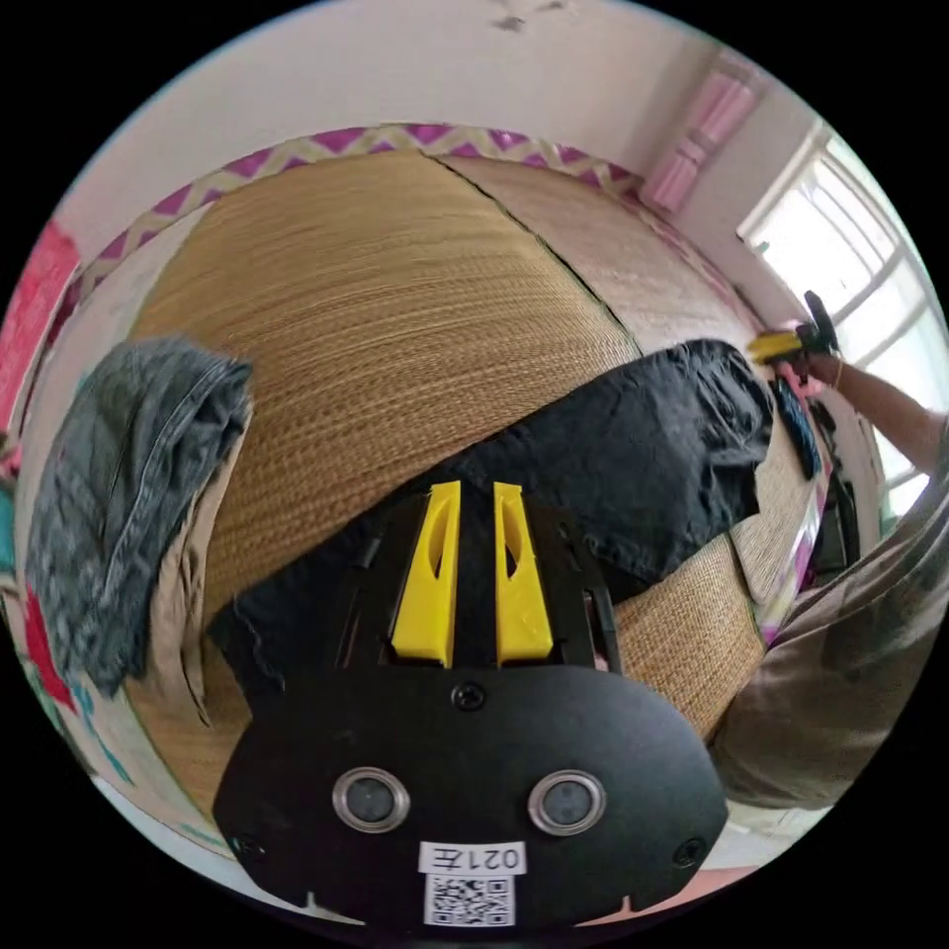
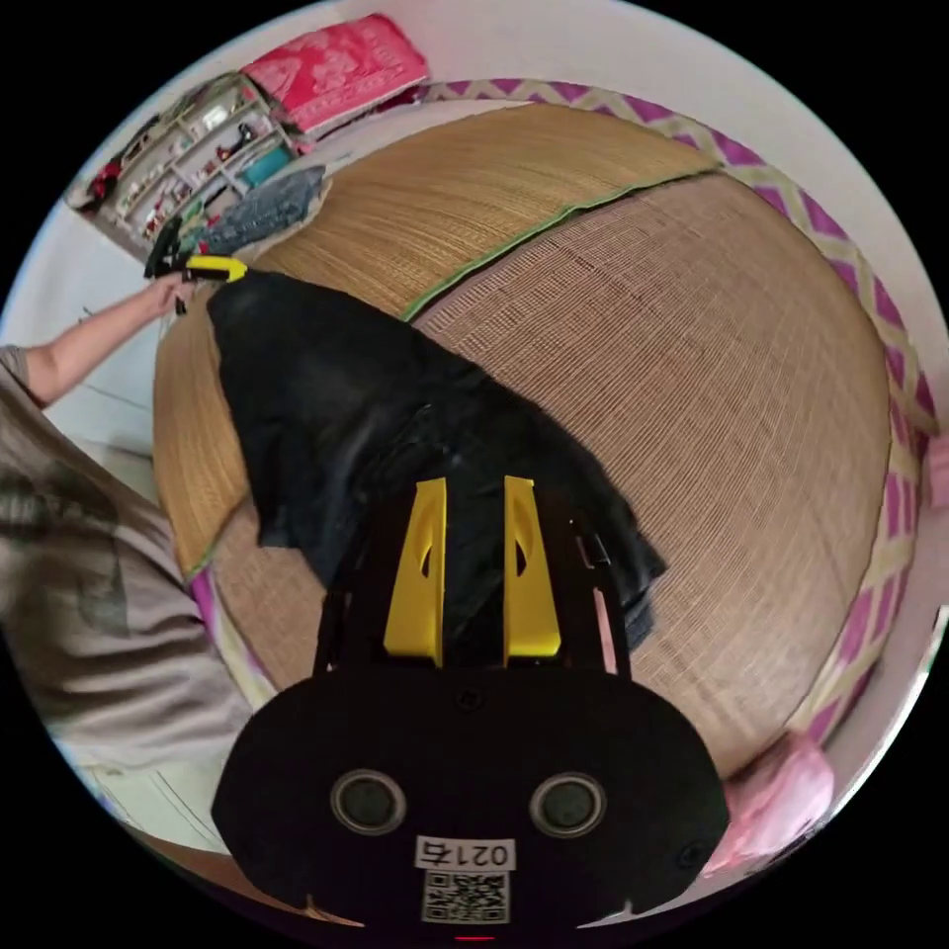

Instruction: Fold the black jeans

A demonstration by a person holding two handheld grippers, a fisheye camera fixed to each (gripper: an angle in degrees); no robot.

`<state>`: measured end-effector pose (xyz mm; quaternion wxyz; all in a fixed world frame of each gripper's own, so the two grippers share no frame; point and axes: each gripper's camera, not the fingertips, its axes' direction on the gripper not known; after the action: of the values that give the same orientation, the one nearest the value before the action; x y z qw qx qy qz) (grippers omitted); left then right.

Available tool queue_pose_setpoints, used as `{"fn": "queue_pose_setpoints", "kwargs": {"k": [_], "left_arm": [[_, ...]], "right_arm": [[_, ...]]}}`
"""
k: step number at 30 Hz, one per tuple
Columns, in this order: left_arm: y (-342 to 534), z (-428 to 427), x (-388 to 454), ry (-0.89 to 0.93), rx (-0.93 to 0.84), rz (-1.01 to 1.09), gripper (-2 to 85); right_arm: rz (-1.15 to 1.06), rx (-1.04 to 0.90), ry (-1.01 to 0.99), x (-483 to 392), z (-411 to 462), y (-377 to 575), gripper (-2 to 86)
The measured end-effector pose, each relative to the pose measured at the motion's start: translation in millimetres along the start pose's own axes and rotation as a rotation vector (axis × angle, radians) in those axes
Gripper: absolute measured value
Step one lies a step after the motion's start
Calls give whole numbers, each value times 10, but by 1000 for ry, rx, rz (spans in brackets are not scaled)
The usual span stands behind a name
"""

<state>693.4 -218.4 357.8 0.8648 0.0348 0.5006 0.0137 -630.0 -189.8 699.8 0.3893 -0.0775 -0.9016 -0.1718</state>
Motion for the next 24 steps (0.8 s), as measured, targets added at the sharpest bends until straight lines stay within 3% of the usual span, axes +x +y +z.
{"fn": "queue_pose_setpoints", "kwargs": {"k": [6,10,24], "left_arm": [[-668,347,-113,-16,-206,142,84],[-835,405,-201,16,-243,173,85],[-1009,464,-267,64,-263,304,110]], "right_arm": [[-194,-200,11,420,247,-693,88],[-284,-306,-60,445,267,-890,17],[-294,-6,-177,234,-935,-500,-9]]}}
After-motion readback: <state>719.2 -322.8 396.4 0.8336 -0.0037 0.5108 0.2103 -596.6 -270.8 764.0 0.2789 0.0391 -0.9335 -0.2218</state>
